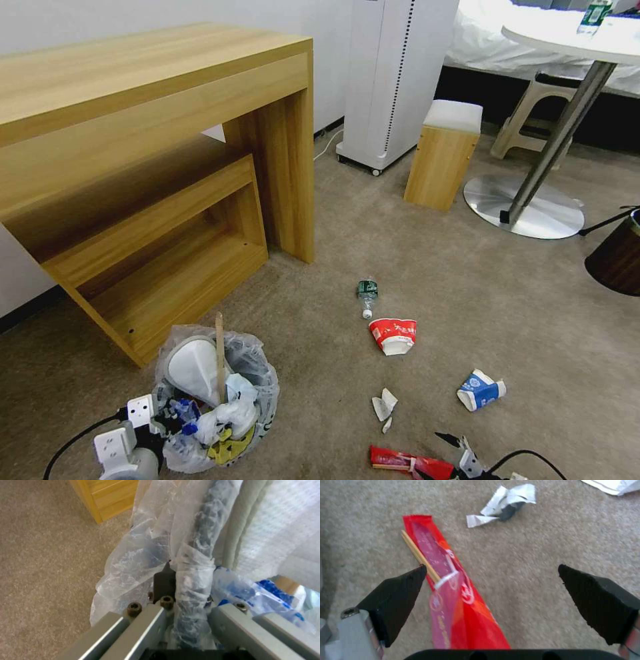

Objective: Pick up the trash bin and place the garbage on the floor into it.

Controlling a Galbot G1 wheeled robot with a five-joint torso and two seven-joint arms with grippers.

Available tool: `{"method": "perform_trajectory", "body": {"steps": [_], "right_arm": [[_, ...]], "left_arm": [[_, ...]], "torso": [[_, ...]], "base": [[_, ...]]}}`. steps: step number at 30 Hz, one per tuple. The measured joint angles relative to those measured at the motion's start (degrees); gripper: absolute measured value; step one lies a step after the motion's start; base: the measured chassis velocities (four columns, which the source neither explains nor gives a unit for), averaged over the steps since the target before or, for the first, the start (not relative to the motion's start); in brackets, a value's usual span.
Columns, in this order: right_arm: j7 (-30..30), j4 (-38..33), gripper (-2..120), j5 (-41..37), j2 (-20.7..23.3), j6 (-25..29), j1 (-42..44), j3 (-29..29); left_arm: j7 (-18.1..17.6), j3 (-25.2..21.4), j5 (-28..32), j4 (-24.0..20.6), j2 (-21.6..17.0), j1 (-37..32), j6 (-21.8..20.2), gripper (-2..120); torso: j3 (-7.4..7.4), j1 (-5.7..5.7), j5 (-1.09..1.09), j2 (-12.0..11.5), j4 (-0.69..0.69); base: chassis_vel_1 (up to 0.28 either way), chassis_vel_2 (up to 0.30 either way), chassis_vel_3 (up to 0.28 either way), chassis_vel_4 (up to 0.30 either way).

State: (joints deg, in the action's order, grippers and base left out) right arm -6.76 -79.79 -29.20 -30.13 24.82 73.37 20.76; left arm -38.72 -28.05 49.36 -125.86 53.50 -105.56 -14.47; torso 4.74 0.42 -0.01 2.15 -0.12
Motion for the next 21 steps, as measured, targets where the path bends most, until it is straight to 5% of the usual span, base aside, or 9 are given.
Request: {"method": "perform_trajectory", "body": {"steps": [21], "right_arm": [[3.14,6.54,100,0.96,-6.82,-1.97,-3.61,4.87]], "left_arm": [[-0.14,0.44,1.12,0.71,-1.10,1.10,0.18,0]], "torso": [[0.00,0.00,0.00,0.00,-0.01]], "base": [[0.000,0.000,0.000,0.000]]}}
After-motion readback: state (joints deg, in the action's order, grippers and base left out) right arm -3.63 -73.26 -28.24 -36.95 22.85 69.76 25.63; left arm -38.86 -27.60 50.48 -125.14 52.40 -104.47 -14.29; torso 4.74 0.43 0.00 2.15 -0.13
